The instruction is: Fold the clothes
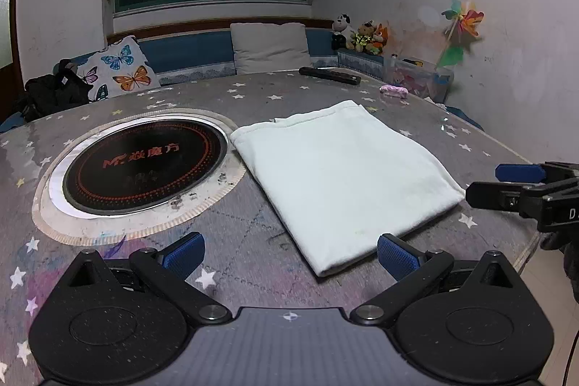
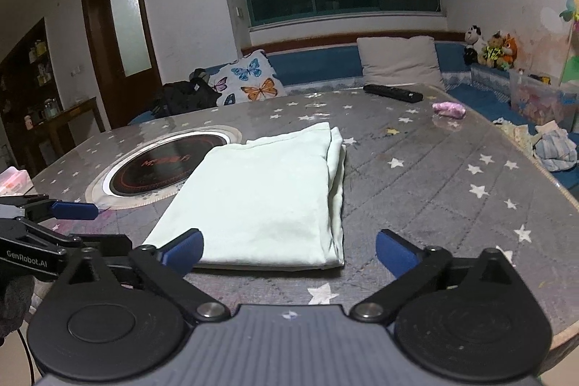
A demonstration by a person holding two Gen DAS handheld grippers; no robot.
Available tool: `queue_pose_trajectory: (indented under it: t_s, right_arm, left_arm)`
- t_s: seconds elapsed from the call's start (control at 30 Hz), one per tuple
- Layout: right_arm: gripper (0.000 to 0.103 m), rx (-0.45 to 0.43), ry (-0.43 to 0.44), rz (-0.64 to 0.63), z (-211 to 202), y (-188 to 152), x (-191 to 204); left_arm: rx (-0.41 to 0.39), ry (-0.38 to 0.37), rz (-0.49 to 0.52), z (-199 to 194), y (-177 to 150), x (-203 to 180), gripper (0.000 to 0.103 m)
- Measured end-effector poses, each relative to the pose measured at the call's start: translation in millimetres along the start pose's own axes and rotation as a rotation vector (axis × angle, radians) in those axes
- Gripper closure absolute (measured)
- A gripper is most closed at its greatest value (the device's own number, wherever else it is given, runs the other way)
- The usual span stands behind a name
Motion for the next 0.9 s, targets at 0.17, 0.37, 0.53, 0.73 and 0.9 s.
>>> queue_pose_trajectory:
  t_s: [0.17,0.37,0.53,0.73,0.9]
  right_arm:
    - [0.0,-0.007,-0.008,-0.003,-3.4,-0.2,3.7]
    - [0.0,-0.018,-0.022,-0.009,-6.6,-3.8,9.0]
    - [0.0,-0.022,-0.011,0.01,-8.9,-6.5,9.3]
    - [0.0,-0.027,-0.007,0.015,-9.3,-7.6,10.7]
    - [0.0,-0.025,-0.007,0.01,-9.7,-9.7,13.1]
  left_arm:
    - [0.0,-0.003,-0.003,-3.1,-2.6,-1.8,0.0]
    - [0.008,-0.007,-0.001,-5.0,-6.8,-7.4,0.0]
    - [0.012,-0.003,0.011,-7.4,-9.3,-12.9,0.0]
    - [0.025,0.011,0.01,-7.2,-10.9,-15.8,0.0]
    - [0.051,0.027,0.011,-3.6,-13.3,-18.1,0.0]
Point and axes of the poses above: each gripper's, at about its wrist camera, not at the fingertips, and z roughly the way its jaws point, x to its left, y to its top, the point moved 1 cm from there along z, roughly the way its jaws point, and after that the axes turned 7 degrees about -y, right-handed, at the moved point
